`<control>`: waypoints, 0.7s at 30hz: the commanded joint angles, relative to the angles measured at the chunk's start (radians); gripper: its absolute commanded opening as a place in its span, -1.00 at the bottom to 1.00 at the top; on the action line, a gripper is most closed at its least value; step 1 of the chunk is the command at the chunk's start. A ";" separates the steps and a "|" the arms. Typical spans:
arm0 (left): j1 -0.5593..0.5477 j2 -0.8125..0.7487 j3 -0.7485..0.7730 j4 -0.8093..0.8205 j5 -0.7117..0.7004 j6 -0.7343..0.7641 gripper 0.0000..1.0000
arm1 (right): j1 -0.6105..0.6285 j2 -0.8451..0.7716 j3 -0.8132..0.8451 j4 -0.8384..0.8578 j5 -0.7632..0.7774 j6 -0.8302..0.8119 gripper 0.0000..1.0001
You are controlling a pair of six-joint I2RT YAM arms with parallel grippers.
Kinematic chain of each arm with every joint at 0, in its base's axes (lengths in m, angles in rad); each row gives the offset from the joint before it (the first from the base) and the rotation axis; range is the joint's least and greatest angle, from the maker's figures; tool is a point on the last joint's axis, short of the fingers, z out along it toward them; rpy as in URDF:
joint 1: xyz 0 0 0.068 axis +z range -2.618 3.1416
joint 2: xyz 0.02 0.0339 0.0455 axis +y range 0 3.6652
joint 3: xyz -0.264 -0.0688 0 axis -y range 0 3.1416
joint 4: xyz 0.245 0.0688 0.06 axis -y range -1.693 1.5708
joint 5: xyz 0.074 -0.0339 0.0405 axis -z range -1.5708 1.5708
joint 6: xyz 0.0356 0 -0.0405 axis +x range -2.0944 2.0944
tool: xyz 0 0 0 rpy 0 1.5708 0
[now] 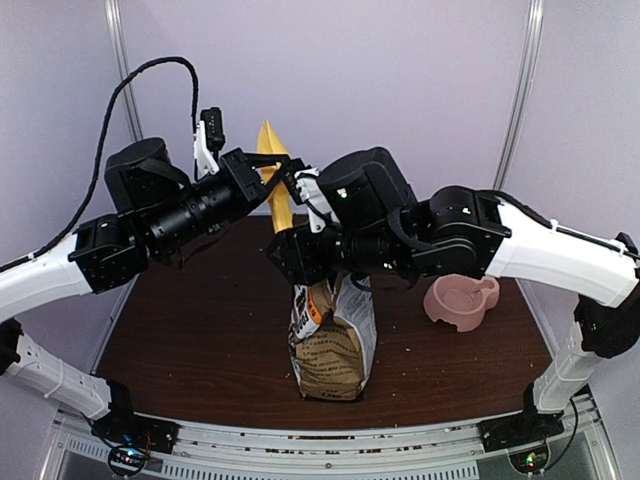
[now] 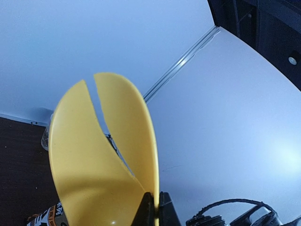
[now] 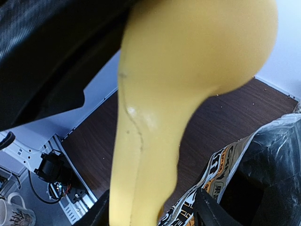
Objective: Serve the pet food
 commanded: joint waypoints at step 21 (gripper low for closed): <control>-0.004 -0.093 -0.008 -0.046 0.032 0.114 0.53 | -0.012 -0.069 0.046 -0.065 0.094 0.053 -0.86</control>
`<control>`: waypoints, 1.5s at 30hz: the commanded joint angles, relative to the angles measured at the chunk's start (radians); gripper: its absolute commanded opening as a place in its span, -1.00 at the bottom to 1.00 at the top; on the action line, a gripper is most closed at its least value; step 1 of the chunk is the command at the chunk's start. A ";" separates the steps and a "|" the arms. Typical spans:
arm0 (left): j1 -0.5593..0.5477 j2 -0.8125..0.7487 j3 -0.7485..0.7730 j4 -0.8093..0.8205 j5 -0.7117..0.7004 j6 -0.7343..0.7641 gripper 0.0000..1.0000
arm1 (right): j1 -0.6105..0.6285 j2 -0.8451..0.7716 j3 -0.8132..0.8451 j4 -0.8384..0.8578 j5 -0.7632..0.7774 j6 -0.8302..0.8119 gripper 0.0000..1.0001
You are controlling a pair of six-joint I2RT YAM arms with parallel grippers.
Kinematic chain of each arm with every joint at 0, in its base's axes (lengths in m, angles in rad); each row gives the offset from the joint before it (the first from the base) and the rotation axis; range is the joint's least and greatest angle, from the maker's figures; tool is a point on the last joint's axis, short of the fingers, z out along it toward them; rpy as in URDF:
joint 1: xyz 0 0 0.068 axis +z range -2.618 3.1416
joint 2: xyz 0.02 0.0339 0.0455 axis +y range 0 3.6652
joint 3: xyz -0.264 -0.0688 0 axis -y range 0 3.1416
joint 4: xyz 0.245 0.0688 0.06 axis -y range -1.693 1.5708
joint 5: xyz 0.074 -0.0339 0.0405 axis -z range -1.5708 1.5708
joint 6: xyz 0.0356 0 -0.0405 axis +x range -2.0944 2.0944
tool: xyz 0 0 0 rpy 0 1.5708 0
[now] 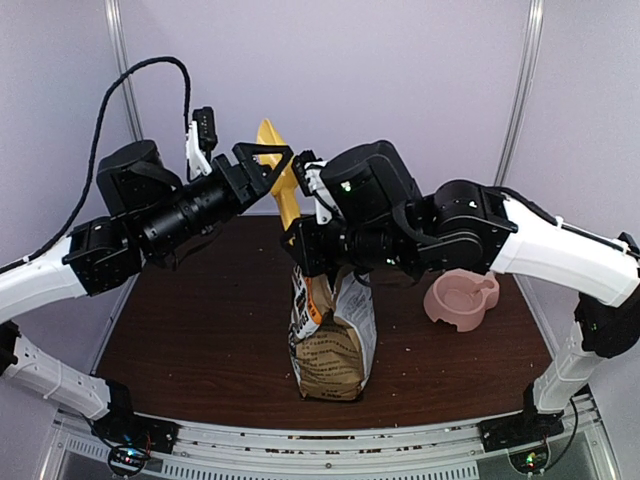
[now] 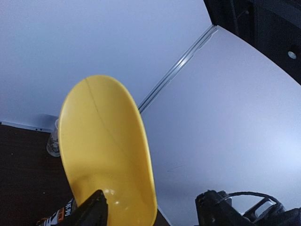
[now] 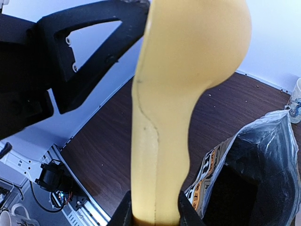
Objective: Serve the pet food
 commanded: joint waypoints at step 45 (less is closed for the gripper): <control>0.210 -0.009 0.315 -0.782 0.892 0.527 -0.40 | -0.133 -0.437 -0.346 -0.190 -0.995 -0.200 -0.93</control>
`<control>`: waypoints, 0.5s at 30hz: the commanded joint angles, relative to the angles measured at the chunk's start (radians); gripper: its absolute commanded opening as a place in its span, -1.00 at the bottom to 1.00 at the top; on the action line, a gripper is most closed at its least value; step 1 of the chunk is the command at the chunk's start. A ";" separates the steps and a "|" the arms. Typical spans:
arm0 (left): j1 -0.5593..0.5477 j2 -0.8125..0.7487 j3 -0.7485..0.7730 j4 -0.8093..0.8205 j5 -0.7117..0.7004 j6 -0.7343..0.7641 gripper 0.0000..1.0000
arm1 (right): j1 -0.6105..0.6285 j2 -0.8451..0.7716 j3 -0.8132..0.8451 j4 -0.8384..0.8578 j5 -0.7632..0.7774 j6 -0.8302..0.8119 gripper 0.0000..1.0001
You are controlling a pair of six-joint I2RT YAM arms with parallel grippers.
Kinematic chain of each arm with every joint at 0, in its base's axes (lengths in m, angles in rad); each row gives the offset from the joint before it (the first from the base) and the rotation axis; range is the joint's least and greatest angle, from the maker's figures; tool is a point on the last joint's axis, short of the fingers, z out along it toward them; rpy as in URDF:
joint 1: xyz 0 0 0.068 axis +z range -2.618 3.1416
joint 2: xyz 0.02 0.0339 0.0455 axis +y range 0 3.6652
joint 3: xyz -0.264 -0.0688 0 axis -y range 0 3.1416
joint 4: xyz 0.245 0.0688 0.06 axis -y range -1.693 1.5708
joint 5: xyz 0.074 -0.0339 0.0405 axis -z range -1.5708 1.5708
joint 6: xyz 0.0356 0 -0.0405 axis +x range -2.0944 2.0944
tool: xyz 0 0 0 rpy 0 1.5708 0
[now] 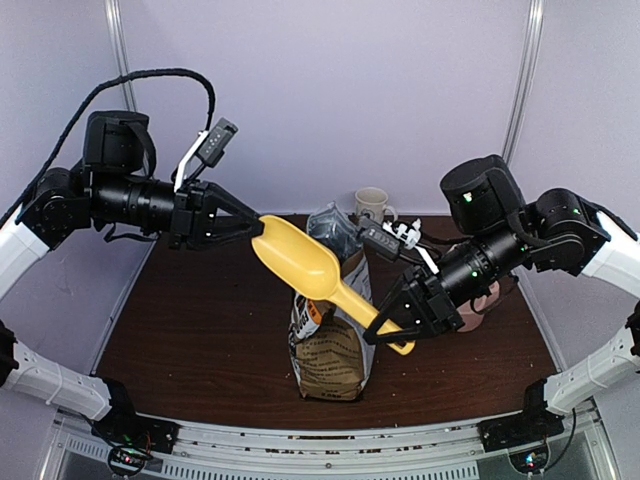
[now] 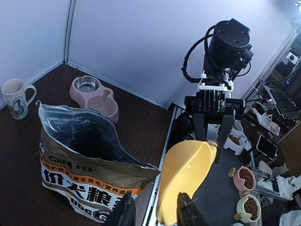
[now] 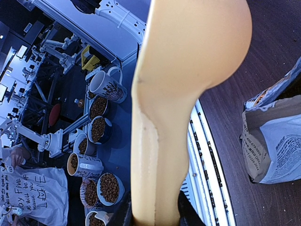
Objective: Serve the pet food
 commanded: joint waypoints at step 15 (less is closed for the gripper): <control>0.006 0.010 -0.004 0.024 0.068 0.026 -1.00 | 0.001 -0.022 0.028 -0.001 0.031 -0.025 -0.78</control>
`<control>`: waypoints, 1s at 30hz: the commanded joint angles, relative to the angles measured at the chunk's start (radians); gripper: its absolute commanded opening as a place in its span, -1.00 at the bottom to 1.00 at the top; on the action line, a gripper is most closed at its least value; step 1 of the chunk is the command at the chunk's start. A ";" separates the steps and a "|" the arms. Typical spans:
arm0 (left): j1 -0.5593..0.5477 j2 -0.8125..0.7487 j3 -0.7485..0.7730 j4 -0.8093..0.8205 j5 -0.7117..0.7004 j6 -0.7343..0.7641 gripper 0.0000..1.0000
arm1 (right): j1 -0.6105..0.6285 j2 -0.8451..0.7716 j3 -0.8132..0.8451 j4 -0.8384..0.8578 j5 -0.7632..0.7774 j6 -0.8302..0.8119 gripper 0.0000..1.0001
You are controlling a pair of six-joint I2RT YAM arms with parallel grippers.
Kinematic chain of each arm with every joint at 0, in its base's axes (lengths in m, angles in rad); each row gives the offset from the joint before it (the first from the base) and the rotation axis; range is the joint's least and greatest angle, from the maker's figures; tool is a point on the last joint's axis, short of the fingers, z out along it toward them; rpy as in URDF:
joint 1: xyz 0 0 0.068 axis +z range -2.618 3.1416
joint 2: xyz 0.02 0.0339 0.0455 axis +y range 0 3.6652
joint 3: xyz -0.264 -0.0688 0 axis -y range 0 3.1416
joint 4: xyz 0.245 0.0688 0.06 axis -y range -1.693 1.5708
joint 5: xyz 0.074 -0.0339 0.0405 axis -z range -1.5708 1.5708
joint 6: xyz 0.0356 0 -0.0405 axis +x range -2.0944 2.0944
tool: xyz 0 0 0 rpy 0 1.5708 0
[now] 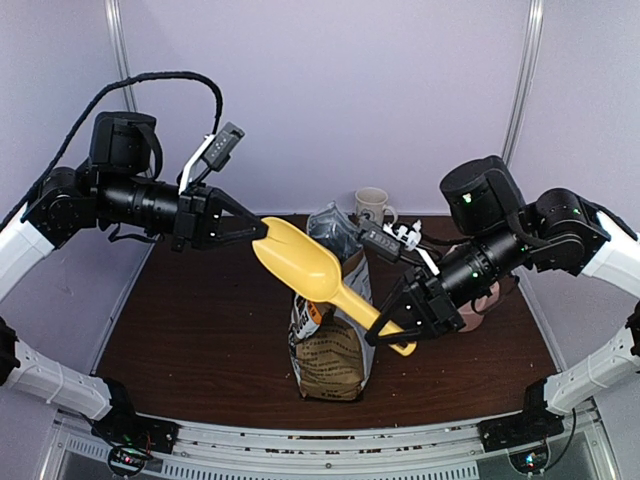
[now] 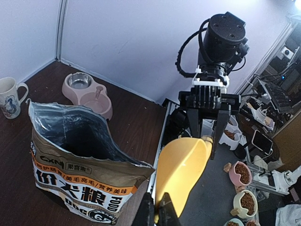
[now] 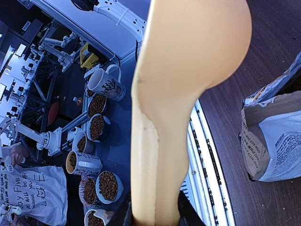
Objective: Serve the pet food
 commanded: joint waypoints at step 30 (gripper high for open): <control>0.008 -0.227 -0.451 0.715 -0.197 -0.503 -1.00 | -0.056 -0.356 -0.540 0.983 0.484 0.402 0.64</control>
